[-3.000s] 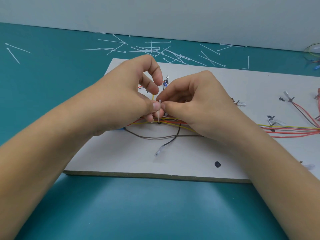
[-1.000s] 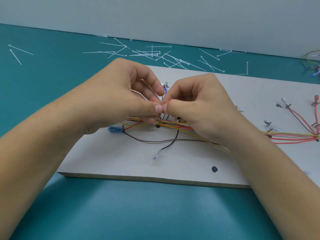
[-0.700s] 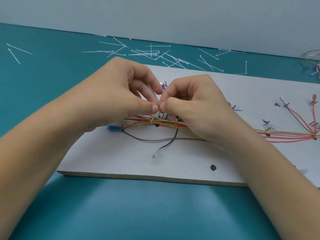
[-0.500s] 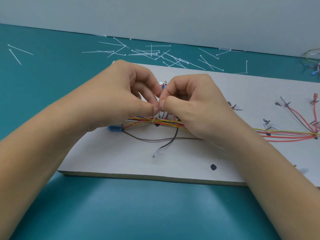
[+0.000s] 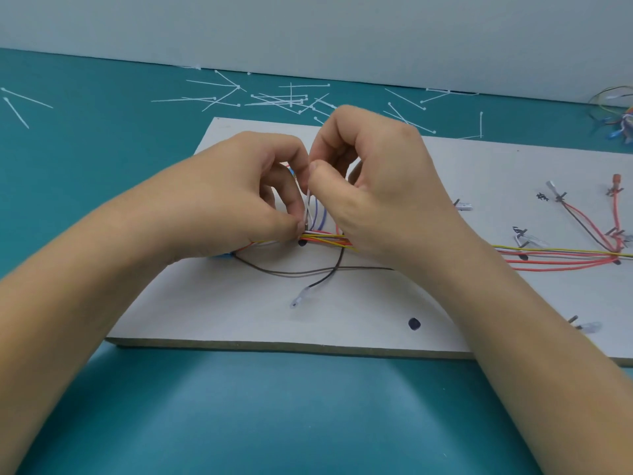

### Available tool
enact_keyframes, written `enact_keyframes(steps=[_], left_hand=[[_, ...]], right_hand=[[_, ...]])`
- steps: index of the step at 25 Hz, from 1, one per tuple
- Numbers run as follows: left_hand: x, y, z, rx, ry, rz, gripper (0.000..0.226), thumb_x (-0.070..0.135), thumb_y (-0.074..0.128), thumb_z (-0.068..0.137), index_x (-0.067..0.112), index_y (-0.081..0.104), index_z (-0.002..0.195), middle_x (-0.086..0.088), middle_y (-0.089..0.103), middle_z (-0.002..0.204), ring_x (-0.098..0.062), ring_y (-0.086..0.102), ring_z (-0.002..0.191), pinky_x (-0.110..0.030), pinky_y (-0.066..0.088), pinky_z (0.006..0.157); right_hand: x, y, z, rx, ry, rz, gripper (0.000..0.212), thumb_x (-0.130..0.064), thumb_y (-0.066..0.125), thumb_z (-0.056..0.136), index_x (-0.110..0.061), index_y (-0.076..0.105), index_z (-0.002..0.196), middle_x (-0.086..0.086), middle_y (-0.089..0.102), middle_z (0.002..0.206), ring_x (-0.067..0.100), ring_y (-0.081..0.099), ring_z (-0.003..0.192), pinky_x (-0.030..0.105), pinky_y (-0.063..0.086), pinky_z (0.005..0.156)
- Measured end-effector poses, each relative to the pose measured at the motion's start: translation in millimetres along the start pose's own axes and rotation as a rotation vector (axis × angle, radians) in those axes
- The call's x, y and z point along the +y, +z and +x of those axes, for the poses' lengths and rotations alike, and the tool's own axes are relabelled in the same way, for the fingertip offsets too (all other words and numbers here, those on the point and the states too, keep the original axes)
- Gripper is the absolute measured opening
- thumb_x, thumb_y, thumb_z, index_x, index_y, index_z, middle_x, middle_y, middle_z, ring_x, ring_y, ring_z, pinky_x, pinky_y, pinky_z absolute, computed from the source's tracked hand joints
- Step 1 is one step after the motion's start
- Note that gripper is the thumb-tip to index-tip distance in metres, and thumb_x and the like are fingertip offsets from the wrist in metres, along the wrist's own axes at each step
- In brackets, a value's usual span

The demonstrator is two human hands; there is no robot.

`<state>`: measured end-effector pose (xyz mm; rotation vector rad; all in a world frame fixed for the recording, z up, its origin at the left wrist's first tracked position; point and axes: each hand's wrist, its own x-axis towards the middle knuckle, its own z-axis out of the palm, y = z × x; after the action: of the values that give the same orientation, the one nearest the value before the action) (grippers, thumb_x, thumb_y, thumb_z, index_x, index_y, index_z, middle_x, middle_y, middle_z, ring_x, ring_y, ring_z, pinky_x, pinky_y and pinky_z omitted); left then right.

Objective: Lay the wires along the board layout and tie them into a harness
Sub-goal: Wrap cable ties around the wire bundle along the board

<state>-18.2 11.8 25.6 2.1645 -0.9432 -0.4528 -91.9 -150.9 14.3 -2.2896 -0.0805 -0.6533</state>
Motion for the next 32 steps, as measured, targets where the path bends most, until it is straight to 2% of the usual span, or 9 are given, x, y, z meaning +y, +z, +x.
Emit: enact_keyframes(steps=[4, 9, 12, 14, 16, 18, 22, 28, 32], left_hand=[[-0.8, -0.2, 0.2, -0.014, 0.015, 0.031, 0.029, 0.012, 0.071, 0.082, 0.027, 0.061, 0.105, 0.009, 0.076, 0.085, -0.014, 0.057, 0.056, -0.032, 0.047, 0.048], [-5.8, 2.4, 1.2, -0.012, 0.033, -0.007, 0.032, 0.01, 0.072, 0.083, 0.031, 0.054, 0.099, 0.01, 0.076, 0.08, -0.004, 0.052, 0.046, -0.019, 0.042, 0.039], [-8.1, 3.3, 1.8, 0.004, 0.016, -0.067, 0.04, 0.007, 0.074, 0.081, 0.034, 0.053, 0.103, 0.007, 0.076, 0.078, -0.003, 0.05, 0.044, -0.018, 0.041, 0.039], [-8.6, 4.9, 1.9, 0.017, 0.022, -0.098, 0.043, 0.006, 0.074, 0.08, 0.035, 0.053, 0.104, 0.005, 0.076, 0.079, -0.004, 0.051, 0.047, -0.019, 0.042, 0.04], [-9.2, 6.2, 2.5, 0.032, 0.025, -0.118, 0.044, 0.004, 0.074, 0.08, 0.034, 0.054, 0.104, 0.004, 0.077, 0.08, -0.005, 0.053, 0.052, -0.019, 0.044, 0.042], [-8.6, 5.8, 2.9, 0.027, 0.002, -0.119, 0.044, 0.005, 0.075, 0.08, 0.034, 0.054, 0.105, 0.004, 0.078, 0.081, -0.005, 0.055, 0.054, -0.022, 0.045, 0.043], [-5.7, 1.9, 2.9, -0.013, -0.027, -0.079, 0.041, 0.008, 0.074, 0.081, 0.032, 0.054, 0.107, 0.006, 0.078, 0.084, -0.008, 0.053, 0.05, -0.028, 0.046, 0.044], [-2.4, 0.9, 3.1, -0.01, -0.031, 0.01, 0.036, 0.013, 0.075, 0.083, 0.032, 0.051, 0.102, 0.012, 0.078, 0.084, -0.005, 0.052, 0.046, -0.027, 0.045, 0.044], [-4.4, 4.2, 1.8, -0.014, 0.005, 0.0, 0.038, 0.011, 0.073, 0.083, 0.034, 0.05, 0.103, 0.01, 0.077, 0.085, -0.005, 0.053, 0.052, -0.023, 0.045, 0.044]], right_hand=[[0.6, 7.7, 2.0, 0.042, -0.022, -0.029, 0.005, -0.005, 0.062, 0.085, -0.006, 0.062, 0.08, -0.002, 0.063, 0.074, 0.014, 0.056, 0.068, 0.023, 0.043, 0.057], [2.6, 3.3, 4.2, -0.011, 0.288, 0.202, 0.008, -0.015, 0.072, 0.08, -0.013, 0.072, 0.073, 0.001, 0.069, 0.062, 0.008, 0.057, 0.052, 0.028, 0.048, 0.053], [3.7, 1.0, -0.6, -0.147, 0.373, 0.285, 0.012, -0.012, 0.078, 0.086, -0.005, 0.074, 0.076, 0.006, 0.072, 0.061, 0.017, 0.065, 0.053, 0.039, 0.061, 0.061], [5.6, 1.2, -2.3, -0.128, 0.391, 0.239, 0.021, -0.018, 0.078, 0.09, -0.005, 0.073, 0.075, 0.007, 0.072, 0.06, 0.024, 0.071, 0.056, 0.046, 0.064, 0.065], [8.5, 0.4, -0.9, -0.085, 0.331, 0.036, 0.031, -0.03, 0.076, 0.092, -0.01, 0.072, 0.069, 0.007, 0.069, 0.058, 0.026, 0.067, 0.056, 0.044, 0.06, 0.061], [8.6, 0.1, 0.3, -0.059, 0.248, -0.113, 0.036, -0.036, 0.074, 0.092, -0.011, 0.068, 0.067, 0.004, 0.062, 0.055, 0.022, 0.056, 0.055, 0.033, 0.049, 0.053], [2.8, 6.1, 0.7, -0.031, 0.119, -0.186, 0.036, -0.025, 0.071, 0.093, -0.003, 0.059, 0.067, 0.003, 0.044, 0.056, 0.02, 0.036, 0.061, 0.034, 0.027, 0.054], [1.5, 7.9, 1.9, 0.054, 0.07, -0.201, 0.034, -0.017, 0.069, 0.089, -0.004, 0.054, 0.062, 0.001, 0.038, 0.055, 0.023, 0.034, 0.062, 0.034, 0.022, 0.055], [0.3, 2.7, 3.0, -0.072, 0.197, -0.189, 0.038, -0.029, 0.068, 0.095, -0.006, 0.059, 0.066, 0.003, 0.048, 0.056, 0.019, 0.04, 0.058, 0.032, 0.029, 0.052]])
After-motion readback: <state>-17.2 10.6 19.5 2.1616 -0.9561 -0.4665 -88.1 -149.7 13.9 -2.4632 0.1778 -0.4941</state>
